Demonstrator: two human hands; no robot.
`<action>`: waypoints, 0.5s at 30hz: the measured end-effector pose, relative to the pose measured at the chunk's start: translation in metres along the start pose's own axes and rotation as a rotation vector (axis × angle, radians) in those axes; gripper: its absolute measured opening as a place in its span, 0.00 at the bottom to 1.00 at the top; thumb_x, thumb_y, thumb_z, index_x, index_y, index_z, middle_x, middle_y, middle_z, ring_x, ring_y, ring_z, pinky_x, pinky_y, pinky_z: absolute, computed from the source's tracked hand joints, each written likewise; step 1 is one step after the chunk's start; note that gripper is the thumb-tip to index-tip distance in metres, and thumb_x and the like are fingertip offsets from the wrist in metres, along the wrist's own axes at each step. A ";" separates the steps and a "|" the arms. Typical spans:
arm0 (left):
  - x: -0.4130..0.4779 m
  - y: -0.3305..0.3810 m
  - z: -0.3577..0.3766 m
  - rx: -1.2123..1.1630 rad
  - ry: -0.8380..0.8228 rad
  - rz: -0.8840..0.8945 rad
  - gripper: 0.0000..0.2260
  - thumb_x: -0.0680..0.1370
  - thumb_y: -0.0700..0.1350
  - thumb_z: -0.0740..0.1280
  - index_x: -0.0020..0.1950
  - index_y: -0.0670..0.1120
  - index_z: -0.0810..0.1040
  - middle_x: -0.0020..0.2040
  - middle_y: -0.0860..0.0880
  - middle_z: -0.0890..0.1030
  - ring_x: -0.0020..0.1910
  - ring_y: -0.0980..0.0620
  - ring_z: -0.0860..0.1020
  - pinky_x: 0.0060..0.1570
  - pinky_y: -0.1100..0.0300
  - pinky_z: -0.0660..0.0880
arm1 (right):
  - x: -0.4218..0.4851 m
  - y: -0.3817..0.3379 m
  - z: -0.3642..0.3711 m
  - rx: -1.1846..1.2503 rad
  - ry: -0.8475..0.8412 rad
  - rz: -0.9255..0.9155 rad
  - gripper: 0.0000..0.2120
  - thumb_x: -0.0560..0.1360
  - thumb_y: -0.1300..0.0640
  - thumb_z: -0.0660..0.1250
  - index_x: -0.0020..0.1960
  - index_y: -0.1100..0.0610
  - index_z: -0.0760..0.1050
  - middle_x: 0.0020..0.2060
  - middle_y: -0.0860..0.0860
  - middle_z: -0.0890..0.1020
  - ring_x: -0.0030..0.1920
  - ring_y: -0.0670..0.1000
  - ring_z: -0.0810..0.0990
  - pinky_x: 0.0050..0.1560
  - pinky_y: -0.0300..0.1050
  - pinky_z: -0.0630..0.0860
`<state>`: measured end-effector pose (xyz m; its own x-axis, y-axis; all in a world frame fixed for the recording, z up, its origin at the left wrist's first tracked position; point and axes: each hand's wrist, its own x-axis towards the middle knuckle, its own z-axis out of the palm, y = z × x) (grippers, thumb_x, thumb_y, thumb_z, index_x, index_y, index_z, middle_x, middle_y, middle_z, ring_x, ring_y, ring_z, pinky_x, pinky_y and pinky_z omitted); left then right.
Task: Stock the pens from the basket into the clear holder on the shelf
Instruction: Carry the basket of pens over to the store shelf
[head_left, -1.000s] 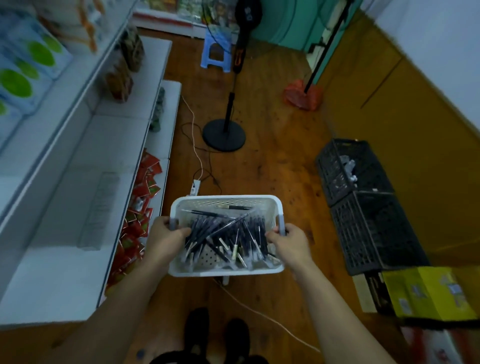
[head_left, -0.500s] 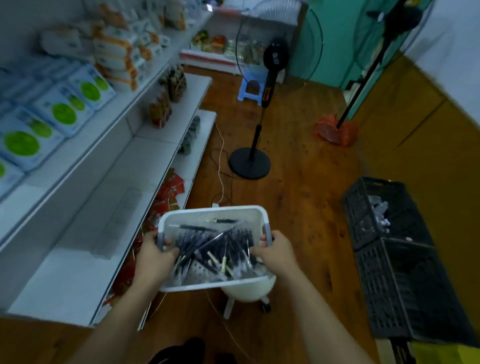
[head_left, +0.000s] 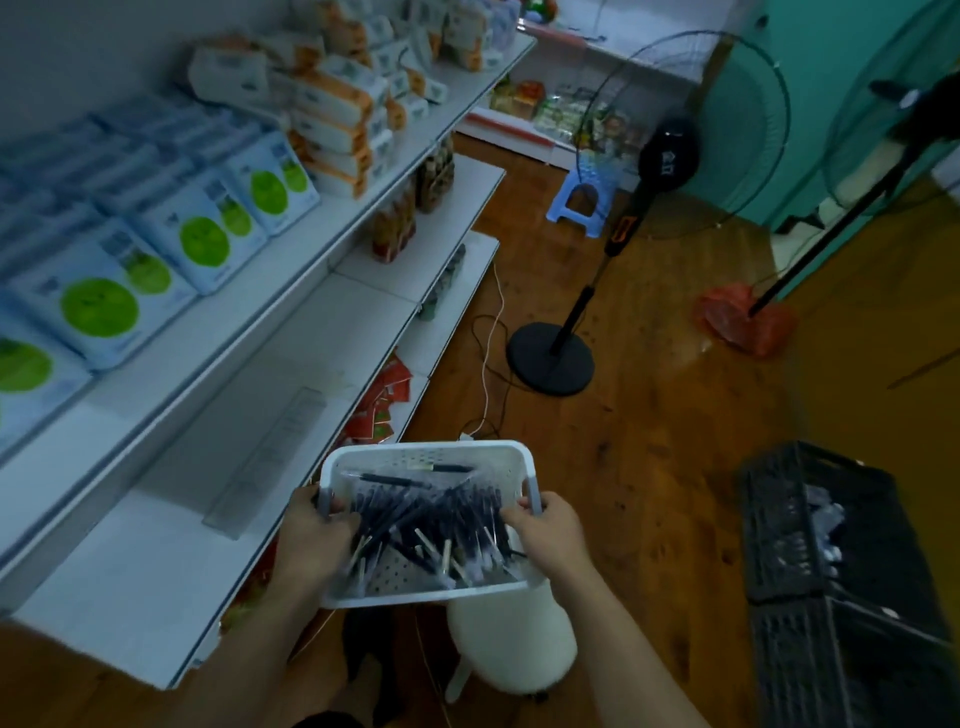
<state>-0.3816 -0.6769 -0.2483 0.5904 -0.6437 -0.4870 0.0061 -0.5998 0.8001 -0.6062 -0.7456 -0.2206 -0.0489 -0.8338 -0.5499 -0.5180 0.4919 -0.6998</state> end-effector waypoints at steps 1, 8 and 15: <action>0.014 0.005 -0.001 -0.018 0.009 -0.015 0.10 0.74 0.35 0.68 0.53 0.41 0.73 0.45 0.44 0.78 0.42 0.47 0.76 0.36 0.58 0.69 | 0.012 -0.008 0.007 -0.008 -0.004 0.008 0.13 0.75 0.54 0.68 0.57 0.57 0.74 0.45 0.50 0.79 0.41 0.46 0.77 0.35 0.38 0.70; 0.099 0.044 -0.018 -0.052 0.018 -0.095 0.09 0.73 0.37 0.68 0.51 0.44 0.74 0.43 0.45 0.78 0.45 0.43 0.78 0.45 0.52 0.75 | 0.082 -0.073 0.045 -0.088 -0.043 -0.008 0.07 0.77 0.52 0.68 0.50 0.56 0.76 0.44 0.53 0.81 0.43 0.52 0.80 0.41 0.47 0.76; 0.131 0.065 -0.038 -0.030 0.070 -0.055 0.06 0.79 0.43 0.62 0.55 0.42 0.72 0.41 0.45 0.77 0.39 0.49 0.75 0.31 0.59 0.65 | 0.111 -0.132 0.059 -0.228 -0.074 -0.117 0.07 0.76 0.52 0.67 0.50 0.56 0.76 0.42 0.53 0.82 0.43 0.53 0.81 0.41 0.50 0.79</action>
<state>-0.2733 -0.7824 -0.2469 0.6431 -0.5752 -0.5055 0.0633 -0.6179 0.7837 -0.4923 -0.8880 -0.2160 0.0809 -0.8568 -0.5093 -0.6961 0.3171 -0.6441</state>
